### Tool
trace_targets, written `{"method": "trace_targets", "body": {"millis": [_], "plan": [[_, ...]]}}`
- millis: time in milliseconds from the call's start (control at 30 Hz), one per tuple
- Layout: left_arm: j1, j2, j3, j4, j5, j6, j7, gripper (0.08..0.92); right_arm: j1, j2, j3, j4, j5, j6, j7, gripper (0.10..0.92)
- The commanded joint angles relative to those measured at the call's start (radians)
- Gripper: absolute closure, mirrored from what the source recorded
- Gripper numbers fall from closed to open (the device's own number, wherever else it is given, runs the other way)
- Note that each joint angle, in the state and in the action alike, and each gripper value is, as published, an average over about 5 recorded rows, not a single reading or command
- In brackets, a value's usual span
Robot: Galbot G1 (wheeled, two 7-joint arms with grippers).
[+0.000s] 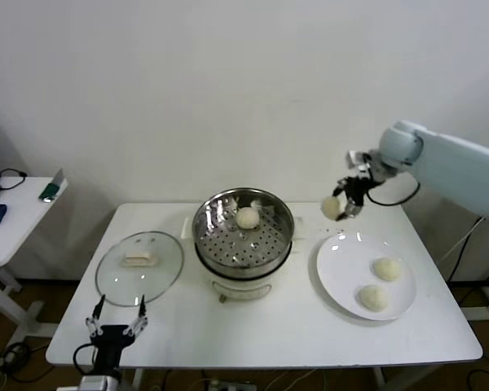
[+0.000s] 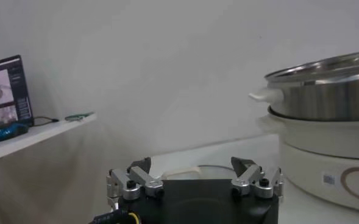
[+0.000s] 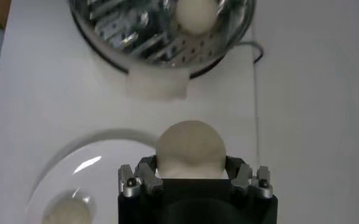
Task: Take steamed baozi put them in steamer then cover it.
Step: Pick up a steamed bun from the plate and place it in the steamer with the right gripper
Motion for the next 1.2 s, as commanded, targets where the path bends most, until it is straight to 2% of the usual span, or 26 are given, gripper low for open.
{"method": "trace_targets", "body": {"millis": [33, 433, 800, 1200], "plan": [[0.011, -0.009, 0.015, -0.027, 0.024, -0.002, 0.023, 0.177, 0.136, 0.237, -0.067, -0.01, 0.232, -0.079, 0.06, 0.307], [0.022, -0.019, 0.026, -0.044, 0.029, -0.007, 0.033, 0.177, -0.044, 0.463, -0.052, -0.066, 0.244, -0.13, 0.14, 0.305], [0.011, -0.013, 0.006, -0.032, 0.014, -0.009, 0.035, 0.177, -0.131, 0.548, -0.099, -0.148, 0.217, -0.113, 0.129, 0.305], [0.012, -0.009, -0.005, -0.022, 0.006, -0.016, 0.035, 0.177, -0.16, 0.574, -0.129, -0.216, 0.161, -0.091, 0.104, 0.3]]}}
